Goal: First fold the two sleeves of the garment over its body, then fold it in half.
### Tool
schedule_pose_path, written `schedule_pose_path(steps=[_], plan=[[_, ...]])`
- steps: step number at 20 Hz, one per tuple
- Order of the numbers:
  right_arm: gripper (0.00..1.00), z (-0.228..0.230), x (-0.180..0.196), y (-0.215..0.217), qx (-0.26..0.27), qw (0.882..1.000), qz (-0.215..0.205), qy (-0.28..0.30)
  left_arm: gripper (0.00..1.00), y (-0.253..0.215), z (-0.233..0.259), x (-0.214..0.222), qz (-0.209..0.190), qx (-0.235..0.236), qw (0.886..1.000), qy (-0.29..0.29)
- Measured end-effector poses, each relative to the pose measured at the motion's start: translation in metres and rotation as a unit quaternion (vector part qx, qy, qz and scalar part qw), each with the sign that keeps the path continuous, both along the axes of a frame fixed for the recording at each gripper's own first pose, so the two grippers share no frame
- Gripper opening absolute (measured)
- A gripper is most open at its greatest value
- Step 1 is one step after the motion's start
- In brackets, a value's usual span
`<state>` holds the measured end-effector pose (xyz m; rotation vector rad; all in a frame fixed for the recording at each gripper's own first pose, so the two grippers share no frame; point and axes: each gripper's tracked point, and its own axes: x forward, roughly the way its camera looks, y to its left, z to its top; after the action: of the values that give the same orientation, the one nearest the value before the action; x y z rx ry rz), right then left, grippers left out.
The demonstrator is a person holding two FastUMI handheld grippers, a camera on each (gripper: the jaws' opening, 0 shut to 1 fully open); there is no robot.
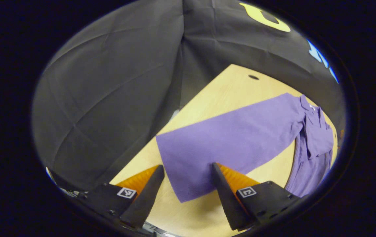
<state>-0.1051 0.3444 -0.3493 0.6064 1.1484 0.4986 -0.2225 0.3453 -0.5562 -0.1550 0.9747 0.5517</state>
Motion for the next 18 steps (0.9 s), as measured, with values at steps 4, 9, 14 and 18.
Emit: schedule_pose_path(steps=[4, 9, 14, 18], plan=[[0.62, -0.005, -0.002, -0.012, -0.007, 1.000, -0.010, 0.008, 0.90, -0.004, -0.001, 0.004, -0.005, 0.003, 1.000, 0.002], [0.62, -0.010, -0.003, -0.017, -0.009, 1.000, -0.012, 0.013, 0.26, -0.021, -0.004, 0.022, -0.020, 0.010, 1.000, 0.020], [0.62, -0.013, -0.006, -0.017, -0.008, 1.000, -0.004, 0.016, 0.07, -0.021, -0.004, 0.025, 0.007, -0.017, 1.000, 0.025], [0.62, -0.011, -0.002, -0.020, -0.003, 1.000, -0.007, 0.015, 0.06, -0.019, -0.002, 0.026, 0.005, -0.014, 1.000, 0.027]])
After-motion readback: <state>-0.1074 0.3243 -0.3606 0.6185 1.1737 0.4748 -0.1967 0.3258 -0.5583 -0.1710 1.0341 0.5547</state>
